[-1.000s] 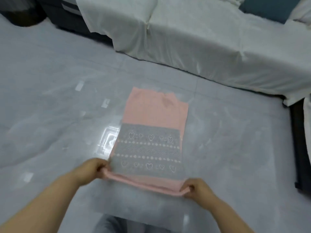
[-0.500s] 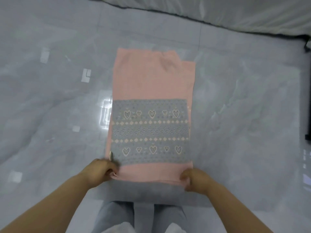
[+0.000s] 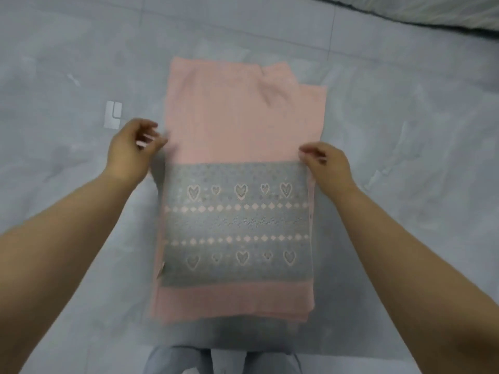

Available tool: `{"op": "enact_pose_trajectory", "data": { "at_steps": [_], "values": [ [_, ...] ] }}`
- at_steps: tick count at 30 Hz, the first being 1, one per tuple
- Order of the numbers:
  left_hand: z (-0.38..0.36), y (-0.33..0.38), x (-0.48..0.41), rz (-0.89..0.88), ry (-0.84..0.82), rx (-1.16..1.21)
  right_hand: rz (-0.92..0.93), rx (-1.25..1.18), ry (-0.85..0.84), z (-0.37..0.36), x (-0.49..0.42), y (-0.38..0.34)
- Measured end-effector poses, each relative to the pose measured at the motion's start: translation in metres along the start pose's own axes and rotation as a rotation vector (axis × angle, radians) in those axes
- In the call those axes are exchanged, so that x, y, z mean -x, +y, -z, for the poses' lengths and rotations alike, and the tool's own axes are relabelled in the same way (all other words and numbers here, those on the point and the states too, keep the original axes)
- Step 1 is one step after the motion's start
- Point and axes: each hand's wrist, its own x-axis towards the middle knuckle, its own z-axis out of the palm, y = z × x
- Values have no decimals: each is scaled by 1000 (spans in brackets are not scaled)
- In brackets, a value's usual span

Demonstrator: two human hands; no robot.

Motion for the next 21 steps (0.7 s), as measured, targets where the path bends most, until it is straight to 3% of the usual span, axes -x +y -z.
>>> {"op": "enact_pose_trajectory", "data": {
  "at_steps": [6,12,21],
  "values": [
    [-24,41,-79,44,12,72,83,68,137,-3,-104,-34],
    [-45,58,-119,135,-34,162,-131,53,92,-21,-151,-55],
    [-47,70,-145,211,77,189,-155,-383,470,20,-142,-40]
  ]
}}
